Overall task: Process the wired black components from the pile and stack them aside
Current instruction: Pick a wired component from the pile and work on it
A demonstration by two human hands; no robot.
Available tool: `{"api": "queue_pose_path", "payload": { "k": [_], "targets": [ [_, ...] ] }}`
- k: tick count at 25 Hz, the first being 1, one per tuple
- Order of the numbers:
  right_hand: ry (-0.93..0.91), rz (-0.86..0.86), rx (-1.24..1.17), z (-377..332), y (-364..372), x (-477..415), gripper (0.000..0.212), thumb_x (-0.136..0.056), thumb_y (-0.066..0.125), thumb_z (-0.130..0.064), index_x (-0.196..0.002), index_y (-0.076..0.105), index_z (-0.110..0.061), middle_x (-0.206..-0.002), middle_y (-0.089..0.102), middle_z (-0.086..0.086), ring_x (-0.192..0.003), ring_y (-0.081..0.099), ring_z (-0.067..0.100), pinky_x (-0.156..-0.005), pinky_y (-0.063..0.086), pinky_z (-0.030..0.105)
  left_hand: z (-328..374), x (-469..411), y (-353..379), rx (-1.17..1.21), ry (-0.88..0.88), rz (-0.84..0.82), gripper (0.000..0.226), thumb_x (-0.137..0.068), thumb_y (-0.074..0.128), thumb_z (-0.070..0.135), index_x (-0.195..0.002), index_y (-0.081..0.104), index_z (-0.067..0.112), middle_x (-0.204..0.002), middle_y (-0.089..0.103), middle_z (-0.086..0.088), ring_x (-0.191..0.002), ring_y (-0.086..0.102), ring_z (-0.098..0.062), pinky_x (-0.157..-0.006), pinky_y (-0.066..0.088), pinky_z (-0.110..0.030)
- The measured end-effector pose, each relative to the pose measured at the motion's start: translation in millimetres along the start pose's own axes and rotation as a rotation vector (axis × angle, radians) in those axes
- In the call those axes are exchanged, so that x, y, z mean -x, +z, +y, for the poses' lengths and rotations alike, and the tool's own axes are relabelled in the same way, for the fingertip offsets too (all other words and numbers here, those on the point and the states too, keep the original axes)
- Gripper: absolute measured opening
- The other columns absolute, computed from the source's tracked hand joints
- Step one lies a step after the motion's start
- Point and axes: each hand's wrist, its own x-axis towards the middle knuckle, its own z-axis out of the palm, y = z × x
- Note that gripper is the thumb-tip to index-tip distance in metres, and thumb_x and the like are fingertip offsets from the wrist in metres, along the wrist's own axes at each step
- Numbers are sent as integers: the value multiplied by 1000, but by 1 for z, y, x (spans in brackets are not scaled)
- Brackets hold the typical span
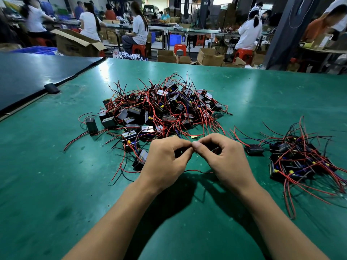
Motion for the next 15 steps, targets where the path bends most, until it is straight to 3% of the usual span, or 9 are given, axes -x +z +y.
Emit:
{"api": "queue_pose_path", "payload": {
  "k": [4,10,15],
  "targets": [
    [-26,-8,63,-3,0,0,14,-89,74,-18,-75,71,-15,-68,65,-7,-61,54,2,-60,37,11,-3,0,0,-47,69,-28,7,-84,74,11,-90,78,10,-73,72,0,-63,59,-9,-62,49,-30],
    [203,6,29,-6,1,-4,29,-83,73,-20,-57,60,-16,-45,48,-13,-46,39,2,-49,33,14,-3,0,1,-85,151,-107,10,-85,68,11,-89,76,6,-76,71,-4,-67,64,-21,-61,52,-36],
    [262,-80,-5,-3,-3,-5,28,-87,70,-26,-62,66,-13,-47,48,-13,-47,39,0,-51,32,14,-5,1,1,-80,140,-120,9,-85,69,11,-89,77,8,-76,70,-3,-67,63,-19,-61,51,-35]
  ]
}}
